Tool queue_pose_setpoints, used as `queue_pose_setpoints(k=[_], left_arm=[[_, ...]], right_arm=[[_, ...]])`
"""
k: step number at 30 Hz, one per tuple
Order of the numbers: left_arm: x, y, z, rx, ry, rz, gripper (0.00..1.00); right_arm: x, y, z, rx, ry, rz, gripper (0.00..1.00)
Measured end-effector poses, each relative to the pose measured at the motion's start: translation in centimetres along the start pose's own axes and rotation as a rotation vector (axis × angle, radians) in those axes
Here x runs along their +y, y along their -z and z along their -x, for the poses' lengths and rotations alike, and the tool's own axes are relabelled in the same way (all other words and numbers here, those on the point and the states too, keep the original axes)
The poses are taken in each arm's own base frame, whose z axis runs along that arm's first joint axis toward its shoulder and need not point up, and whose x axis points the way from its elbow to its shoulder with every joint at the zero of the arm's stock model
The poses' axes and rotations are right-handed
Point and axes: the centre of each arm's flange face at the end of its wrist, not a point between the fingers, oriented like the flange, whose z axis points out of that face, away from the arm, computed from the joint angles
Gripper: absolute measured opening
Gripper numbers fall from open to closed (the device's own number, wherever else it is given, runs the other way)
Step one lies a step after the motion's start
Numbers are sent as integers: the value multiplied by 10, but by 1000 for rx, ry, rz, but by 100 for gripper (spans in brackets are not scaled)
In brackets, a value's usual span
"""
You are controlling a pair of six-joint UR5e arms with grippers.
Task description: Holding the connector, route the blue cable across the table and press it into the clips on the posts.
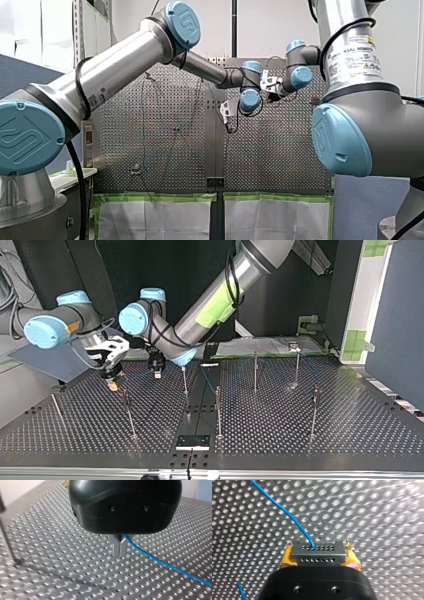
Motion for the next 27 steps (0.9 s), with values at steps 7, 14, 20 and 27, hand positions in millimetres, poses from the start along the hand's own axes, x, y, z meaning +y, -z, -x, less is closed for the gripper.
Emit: queue_pose_setpoints(k=[7,14,20,27], left_arm=[[-2,23,32,-6,-12,-10,0],[-8,40,80,-52,16,-29,0],[-8,51,124,-103,48,-41,0],[-1,42,147,-146,74,-66,0]], right_arm=[[-9,16,-23,20,-1,-3,0],[-23,40,-52,39,-2,-9,0],[-30,52,-69,67,5,-14,0],[-31,52,-72,76,8,-28,0]])
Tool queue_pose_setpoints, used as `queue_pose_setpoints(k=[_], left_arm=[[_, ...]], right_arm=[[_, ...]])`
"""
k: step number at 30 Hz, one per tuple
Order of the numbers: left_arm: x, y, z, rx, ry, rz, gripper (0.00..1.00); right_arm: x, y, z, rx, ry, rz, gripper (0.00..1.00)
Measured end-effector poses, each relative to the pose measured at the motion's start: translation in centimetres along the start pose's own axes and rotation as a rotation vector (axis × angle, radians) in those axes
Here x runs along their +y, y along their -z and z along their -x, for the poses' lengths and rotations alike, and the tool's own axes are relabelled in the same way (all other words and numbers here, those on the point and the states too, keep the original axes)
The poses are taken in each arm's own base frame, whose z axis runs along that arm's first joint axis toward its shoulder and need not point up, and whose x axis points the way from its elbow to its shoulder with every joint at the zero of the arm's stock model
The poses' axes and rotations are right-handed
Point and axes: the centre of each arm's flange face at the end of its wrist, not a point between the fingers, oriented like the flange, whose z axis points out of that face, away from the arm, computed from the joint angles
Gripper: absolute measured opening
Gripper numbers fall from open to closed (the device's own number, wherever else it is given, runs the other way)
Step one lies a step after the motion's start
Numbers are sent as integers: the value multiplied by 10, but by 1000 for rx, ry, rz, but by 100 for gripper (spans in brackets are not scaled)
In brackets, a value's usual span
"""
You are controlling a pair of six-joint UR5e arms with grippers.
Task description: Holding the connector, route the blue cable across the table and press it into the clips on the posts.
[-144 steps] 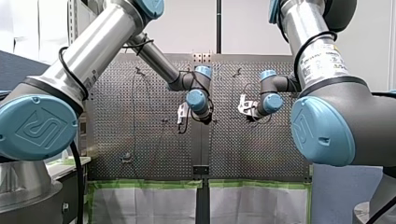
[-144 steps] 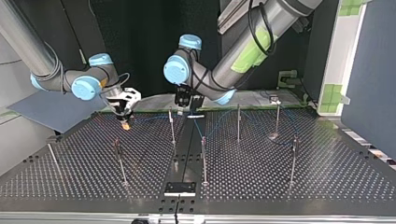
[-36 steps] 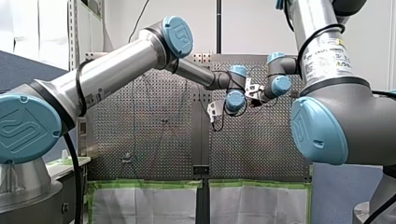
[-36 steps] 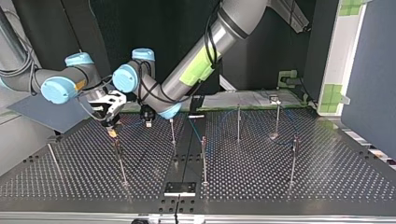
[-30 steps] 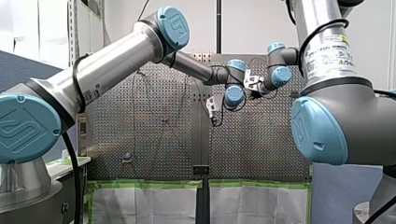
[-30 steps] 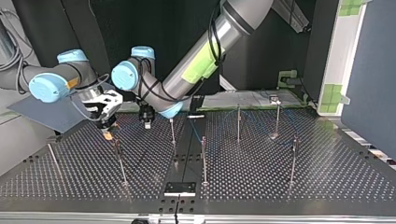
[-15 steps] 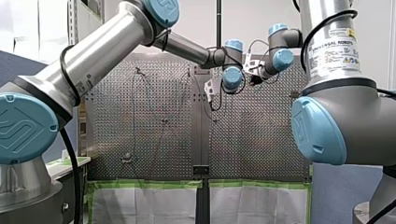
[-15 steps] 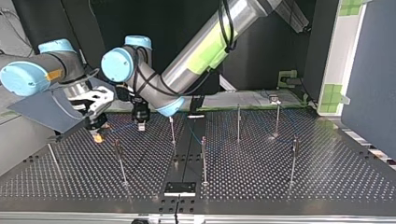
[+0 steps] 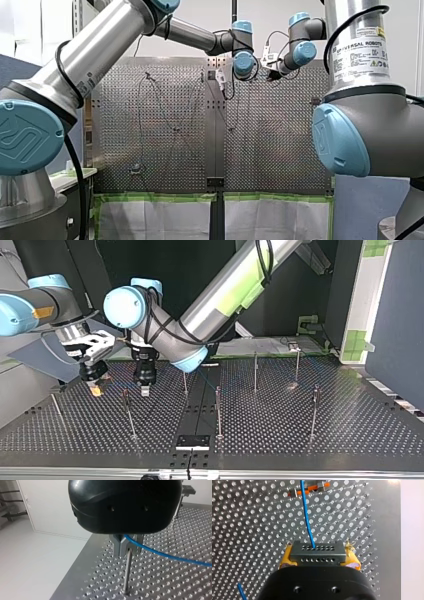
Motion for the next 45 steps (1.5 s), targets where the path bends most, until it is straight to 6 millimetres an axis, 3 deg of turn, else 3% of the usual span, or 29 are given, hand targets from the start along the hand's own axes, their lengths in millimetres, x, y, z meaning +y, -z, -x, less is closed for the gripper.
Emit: queue_pose_setpoints(k=[9,20,33,40,42,44,45], left_arm=[[14,-24,-21,27,-14,-45,0],[25,-50,-20,-5,10,-96,0],[34,-85,-62,60,-23,-88,0],[31,-93,-51,40,-16,-87,0],[29,-92,-50,39,-16,-88,6],[28,-92,-51,40,-16,-89,25],[27,-91,-51,41,-16,-90,25]], right_arm=[[5,-11,-6,9,-1,-22,0],[11,-18,-22,36,-2,-25,0],[36,-29,-18,32,-9,2,0],[49,-33,-17,32,-10,12,0],[52,-34,-15,29,-11,15,0],[55,-34,-14,27,-10,18,0],[56,-34,-14,27,-10,18,0]])
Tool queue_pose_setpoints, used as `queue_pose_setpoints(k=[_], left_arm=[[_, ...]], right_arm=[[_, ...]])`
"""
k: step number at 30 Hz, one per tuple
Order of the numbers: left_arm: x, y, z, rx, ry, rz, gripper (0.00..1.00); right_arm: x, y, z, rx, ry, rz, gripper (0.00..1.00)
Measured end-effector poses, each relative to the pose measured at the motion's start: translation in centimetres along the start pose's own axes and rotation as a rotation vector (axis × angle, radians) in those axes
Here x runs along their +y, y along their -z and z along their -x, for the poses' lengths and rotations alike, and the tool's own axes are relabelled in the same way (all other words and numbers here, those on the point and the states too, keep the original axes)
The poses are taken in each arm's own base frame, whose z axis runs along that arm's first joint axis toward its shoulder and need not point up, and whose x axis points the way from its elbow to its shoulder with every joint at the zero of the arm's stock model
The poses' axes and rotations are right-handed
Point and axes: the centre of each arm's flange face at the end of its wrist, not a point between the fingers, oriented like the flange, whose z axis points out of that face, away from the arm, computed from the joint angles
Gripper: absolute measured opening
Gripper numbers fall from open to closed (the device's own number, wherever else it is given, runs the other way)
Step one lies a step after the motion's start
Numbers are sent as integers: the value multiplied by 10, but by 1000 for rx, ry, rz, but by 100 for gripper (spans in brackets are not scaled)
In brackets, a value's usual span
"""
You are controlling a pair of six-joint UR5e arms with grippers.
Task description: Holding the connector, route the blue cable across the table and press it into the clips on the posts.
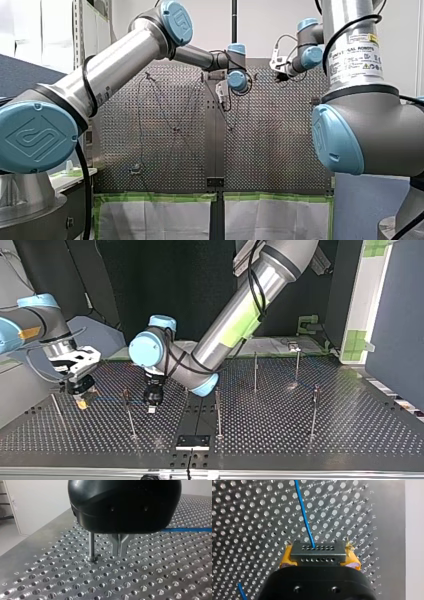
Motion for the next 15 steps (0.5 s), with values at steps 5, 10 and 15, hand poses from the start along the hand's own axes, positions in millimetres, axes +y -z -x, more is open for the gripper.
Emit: queue_pose_setpoints(k=[5,10,15], left_arm=[[-2,3,-1,13,-3,0,85],[-3,9,-4,41,-14,17,100],[-4,17,-5,80,-28,30,100]], right_arm=[[2,0,0,-1,2,-2,0],[2,0,1,-2,3,-3,0],[2,0,1,-2,4,-3,0]])
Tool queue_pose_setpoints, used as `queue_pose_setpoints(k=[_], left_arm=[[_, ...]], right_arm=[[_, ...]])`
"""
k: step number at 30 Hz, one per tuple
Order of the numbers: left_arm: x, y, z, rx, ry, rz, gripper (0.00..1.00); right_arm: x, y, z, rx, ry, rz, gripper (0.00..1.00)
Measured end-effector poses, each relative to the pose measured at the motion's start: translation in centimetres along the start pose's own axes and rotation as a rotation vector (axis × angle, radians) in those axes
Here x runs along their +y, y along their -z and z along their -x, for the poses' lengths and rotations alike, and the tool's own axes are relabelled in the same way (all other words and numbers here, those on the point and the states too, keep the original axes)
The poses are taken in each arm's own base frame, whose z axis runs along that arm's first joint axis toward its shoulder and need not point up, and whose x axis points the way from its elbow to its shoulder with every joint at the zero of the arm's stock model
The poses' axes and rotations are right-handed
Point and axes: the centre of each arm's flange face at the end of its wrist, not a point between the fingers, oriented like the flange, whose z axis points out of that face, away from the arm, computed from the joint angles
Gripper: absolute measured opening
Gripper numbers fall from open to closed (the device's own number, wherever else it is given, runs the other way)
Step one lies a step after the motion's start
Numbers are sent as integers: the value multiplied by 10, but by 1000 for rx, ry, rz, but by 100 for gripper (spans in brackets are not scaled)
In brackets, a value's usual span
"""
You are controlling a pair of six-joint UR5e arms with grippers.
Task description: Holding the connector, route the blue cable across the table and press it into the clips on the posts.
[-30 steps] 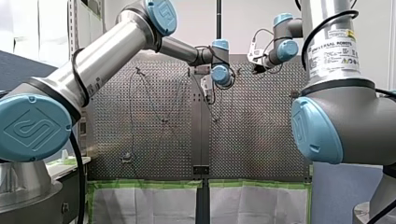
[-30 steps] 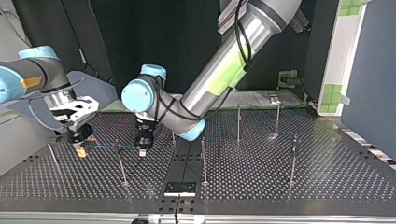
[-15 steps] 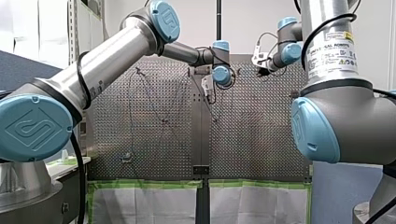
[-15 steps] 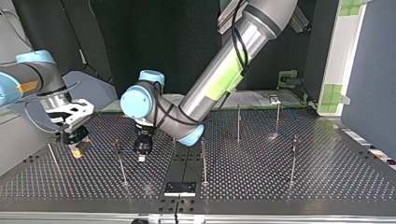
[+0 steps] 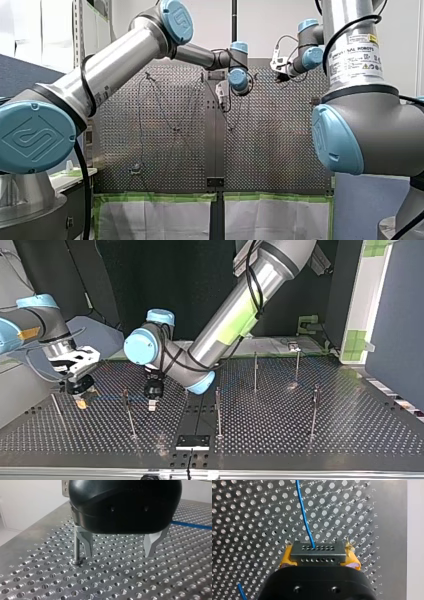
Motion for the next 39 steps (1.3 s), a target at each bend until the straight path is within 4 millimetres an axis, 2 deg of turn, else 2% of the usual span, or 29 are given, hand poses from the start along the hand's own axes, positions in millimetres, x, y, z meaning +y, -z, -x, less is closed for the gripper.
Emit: queue_pose_setpoints(k=[7,16,24,39], left_arm=[[-3,27,8,34,-26,40,100],[-21,61,36,-21,5,-12,100],[-27,88,64,-92,57,-40,100],[-18,134,114,-226,218,-56,100]], right_arm=[[-1,0,0,-2,0,-2,0],[-5,0,1,-6,-1,-8,0],[-8,0,2,-11,-2,-13,0],[-15,0,6,-20,-3,-24,0]])
